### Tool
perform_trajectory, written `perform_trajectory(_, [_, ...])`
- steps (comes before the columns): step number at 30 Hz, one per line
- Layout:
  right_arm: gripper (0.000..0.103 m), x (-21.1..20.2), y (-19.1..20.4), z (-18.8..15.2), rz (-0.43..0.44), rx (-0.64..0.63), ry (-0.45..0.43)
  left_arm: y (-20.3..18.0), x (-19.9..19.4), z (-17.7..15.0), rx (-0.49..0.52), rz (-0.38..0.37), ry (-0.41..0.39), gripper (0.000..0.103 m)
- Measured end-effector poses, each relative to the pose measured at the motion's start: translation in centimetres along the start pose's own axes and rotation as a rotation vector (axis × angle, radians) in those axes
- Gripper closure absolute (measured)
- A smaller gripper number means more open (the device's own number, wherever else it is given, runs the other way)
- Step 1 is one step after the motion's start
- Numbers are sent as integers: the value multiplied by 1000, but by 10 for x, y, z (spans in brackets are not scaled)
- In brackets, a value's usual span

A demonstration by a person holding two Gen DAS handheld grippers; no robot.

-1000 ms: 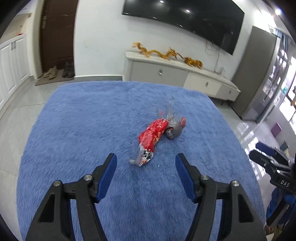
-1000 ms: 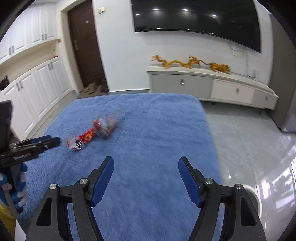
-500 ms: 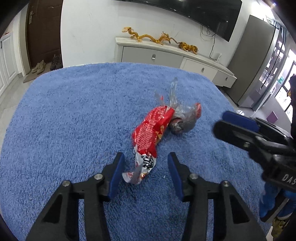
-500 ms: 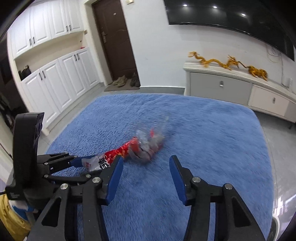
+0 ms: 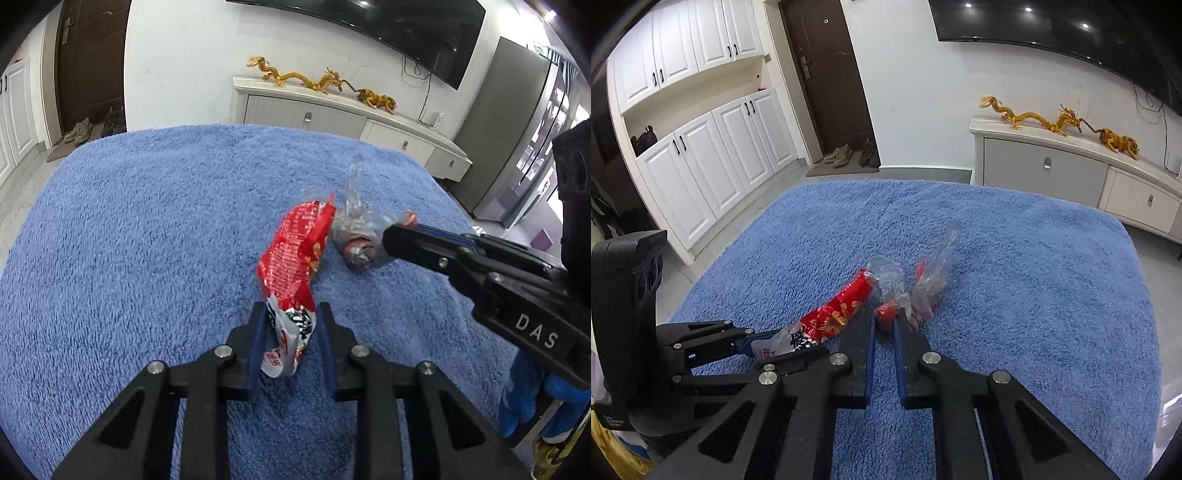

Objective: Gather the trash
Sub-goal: 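Grasp the red chip bag with the left gripper while the right gripper grasps the clear plastic wrapper, then carry the red chip bag and clear wrapper over the trash bin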

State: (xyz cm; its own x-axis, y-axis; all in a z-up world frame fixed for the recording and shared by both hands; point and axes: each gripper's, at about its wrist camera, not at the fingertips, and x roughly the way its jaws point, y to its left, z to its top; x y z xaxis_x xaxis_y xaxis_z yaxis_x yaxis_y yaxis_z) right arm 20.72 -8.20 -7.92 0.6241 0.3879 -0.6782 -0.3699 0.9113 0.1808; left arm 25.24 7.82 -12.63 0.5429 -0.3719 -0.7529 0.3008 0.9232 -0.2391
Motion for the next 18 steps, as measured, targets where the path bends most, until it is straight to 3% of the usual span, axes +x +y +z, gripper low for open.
perform_trajectory(18, [95, -128, 0, -40, -48, 47, -106, -21, -87, -36, -26, -56, -62, 78])
